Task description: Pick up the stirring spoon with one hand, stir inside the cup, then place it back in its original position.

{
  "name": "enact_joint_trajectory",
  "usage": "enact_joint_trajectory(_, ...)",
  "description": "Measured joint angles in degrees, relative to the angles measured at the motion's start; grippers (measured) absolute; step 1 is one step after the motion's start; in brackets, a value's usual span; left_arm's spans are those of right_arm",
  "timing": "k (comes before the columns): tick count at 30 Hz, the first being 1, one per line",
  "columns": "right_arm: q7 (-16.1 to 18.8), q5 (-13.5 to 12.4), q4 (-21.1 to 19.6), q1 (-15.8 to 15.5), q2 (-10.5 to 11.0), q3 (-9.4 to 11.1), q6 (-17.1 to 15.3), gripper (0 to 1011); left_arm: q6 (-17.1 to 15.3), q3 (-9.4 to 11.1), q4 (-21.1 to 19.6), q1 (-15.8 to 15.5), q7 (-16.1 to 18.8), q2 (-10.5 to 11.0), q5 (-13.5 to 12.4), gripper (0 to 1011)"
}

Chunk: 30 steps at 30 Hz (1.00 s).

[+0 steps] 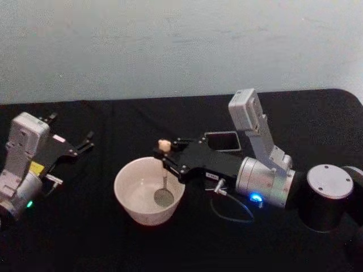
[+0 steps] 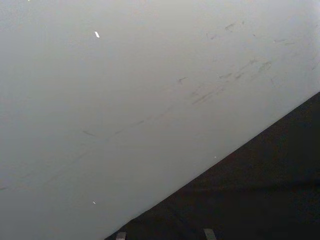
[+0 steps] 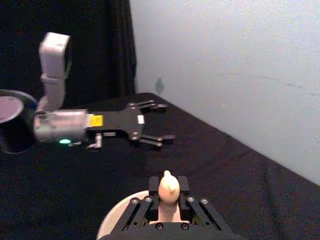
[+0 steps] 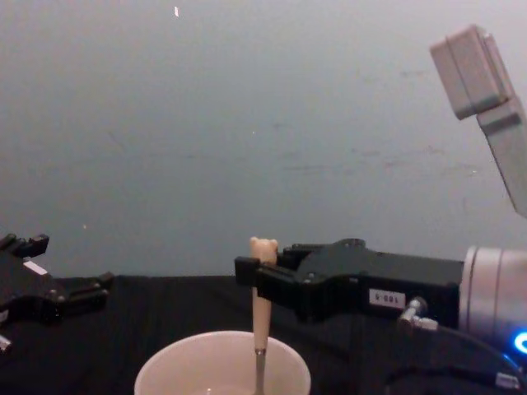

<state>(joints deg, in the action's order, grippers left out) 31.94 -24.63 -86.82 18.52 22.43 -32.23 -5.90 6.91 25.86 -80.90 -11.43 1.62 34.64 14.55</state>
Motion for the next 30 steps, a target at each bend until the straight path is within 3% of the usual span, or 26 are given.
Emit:
enact_joint_trajectory(6,1.04,-1.44,-1.83,-0.64,1.14,-0.77,-0.72,214,0.00,0.00,0.00,0.00,0.00,0.00,0.00,1001)
enact_joint_trajectory(13,1.30,-2.19,-1.85,-0.08,1.06,-2.24,-1.39,214,0.00,0.00,0.00,0.00,0.00,0.00,0.00,1002)
enact_joint_trajectory(21,0.00,-1.12,0.98,2.19,-1.27,-3.95,-1.12,214,0.00,0.00,0.00,0.00,0.00,0.00,0.00,1001)
enact_joint_trajectory(30,-2.12,0.59,4.68,4.38,-4.11,-4.25,-0.32,214,0.00,0.00,0.00,0.00,0.00,0.00,0.00,1001)
